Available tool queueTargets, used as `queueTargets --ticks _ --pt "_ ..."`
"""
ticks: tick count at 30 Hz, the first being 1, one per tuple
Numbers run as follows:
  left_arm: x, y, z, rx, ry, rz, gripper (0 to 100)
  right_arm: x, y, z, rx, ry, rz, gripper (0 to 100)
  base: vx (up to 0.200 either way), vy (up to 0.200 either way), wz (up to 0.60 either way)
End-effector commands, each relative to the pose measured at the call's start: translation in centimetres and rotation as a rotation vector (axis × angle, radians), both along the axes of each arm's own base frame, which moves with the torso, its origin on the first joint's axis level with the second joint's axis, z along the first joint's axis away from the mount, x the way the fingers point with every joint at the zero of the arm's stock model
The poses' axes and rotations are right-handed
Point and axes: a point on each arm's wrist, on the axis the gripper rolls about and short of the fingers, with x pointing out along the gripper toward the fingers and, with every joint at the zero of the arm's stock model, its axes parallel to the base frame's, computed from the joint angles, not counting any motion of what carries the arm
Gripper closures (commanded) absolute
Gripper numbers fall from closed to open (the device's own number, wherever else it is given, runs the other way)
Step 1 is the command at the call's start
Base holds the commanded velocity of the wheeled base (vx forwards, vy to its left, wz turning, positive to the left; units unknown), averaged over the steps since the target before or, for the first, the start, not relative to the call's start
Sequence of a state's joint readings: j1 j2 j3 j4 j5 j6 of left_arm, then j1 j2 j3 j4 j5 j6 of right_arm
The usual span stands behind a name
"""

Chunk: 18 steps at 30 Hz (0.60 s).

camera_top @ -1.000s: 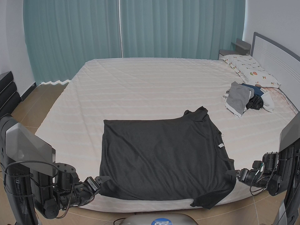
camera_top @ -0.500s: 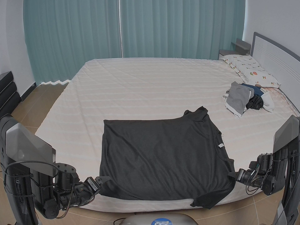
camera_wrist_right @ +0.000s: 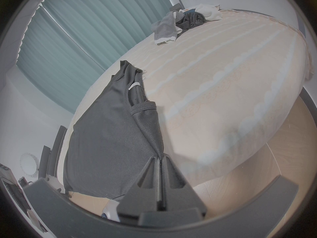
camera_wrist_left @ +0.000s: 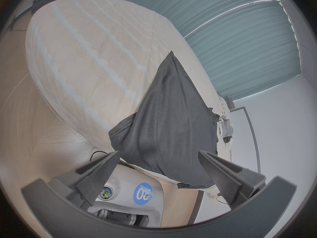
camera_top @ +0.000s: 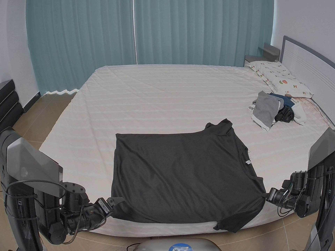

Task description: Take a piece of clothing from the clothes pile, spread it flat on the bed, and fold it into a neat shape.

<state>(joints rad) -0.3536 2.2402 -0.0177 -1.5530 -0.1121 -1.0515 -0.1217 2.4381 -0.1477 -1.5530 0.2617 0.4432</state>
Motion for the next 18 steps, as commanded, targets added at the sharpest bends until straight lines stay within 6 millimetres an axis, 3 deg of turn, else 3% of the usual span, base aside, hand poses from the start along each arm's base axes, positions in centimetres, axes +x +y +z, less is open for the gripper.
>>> queueTargets --ticks 1,18 --pt "-0.3 0.0 -0.1 0.004 0.008 -0.003 0 0.2 -0.5 0.5 -0.005 -0.030 -0.022 100 0.000 0.000 0.00" --pt "-0.3 0.0 -0.2 0.009 0.010 -0.001 0 0.3 -1.7 0.7 -0.017 -0.045 -0.060 100 0.000 0.000 0.00"
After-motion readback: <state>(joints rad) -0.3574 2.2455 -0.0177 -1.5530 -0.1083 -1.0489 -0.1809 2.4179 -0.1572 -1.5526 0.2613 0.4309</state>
